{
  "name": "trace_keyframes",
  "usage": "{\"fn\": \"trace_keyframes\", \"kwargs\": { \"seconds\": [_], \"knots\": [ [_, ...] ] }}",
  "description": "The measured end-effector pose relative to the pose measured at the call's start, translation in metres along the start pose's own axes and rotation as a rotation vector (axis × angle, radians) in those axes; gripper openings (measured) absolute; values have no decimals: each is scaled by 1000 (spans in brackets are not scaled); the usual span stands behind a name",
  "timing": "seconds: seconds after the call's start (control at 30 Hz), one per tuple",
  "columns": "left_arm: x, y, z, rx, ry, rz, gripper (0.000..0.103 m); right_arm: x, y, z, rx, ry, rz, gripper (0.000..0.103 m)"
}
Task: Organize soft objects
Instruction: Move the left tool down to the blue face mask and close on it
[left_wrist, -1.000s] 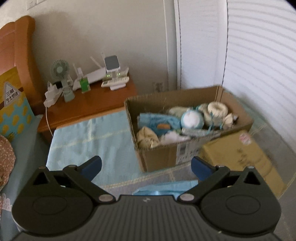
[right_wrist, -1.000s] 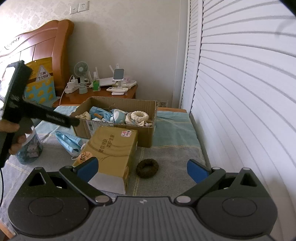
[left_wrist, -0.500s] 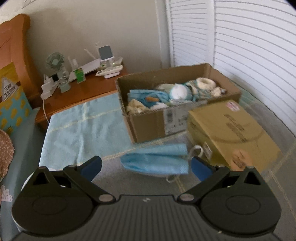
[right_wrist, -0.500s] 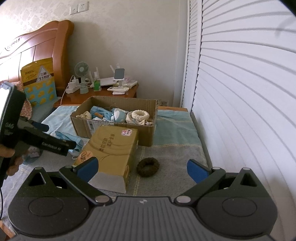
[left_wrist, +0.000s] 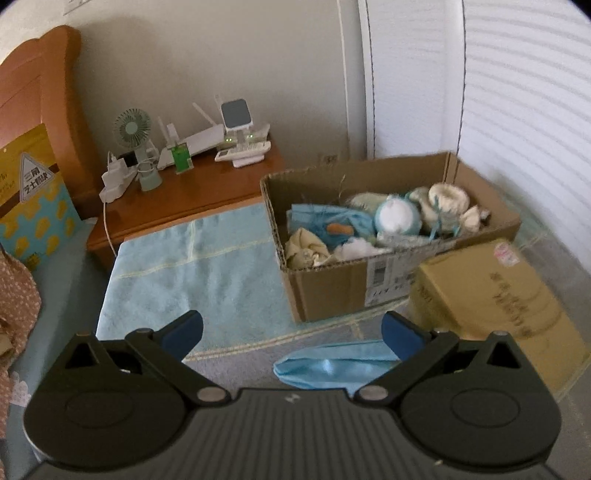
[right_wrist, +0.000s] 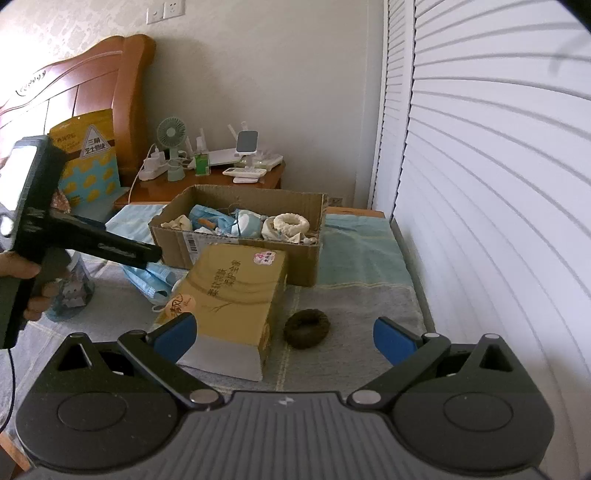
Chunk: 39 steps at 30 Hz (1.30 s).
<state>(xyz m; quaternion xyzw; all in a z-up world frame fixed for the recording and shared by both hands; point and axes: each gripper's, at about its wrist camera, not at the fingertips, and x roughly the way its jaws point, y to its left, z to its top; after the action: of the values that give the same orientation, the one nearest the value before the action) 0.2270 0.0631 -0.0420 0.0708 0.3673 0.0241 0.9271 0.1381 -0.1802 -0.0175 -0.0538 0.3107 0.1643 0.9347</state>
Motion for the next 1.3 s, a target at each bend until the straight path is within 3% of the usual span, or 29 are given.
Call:
{"fn": "trace_keyframes", "kwargs": {
  "seconds": [0.13, 0.37, 0.5, 0.93, 1.07, 1.2, 1.3],
  "knots": [
    [-4, -9, -10, 55, -3, 3, 102, 2, 0, 0, -5, 2, 1, 103],
    [-21, -10, -27, 33, 21, -57, 102, 4, 0, -2, 1, 8, 2, 103],
    [-32, -8, -32, 21, -27, -89, 102, 4, 0, -3, -1, 7, 6, 103],
    [-8, -8, -30, 2, -12, -124, 102, 11, -2, -3, 2, 22, 6, 103],
    [-1, -7, -30, -21, -3, -142, 99, 17, -5, -3, 11, 36, 8, 103],
    [4, -8, -29, -29, 9, -161, 83, 24, -10, -5, 20, 54, 5, 103],
    [6, -8, -29, -33, 12, -169, 80, 28, -17, -4, 34, 55, 0, 103]
  ]
}}
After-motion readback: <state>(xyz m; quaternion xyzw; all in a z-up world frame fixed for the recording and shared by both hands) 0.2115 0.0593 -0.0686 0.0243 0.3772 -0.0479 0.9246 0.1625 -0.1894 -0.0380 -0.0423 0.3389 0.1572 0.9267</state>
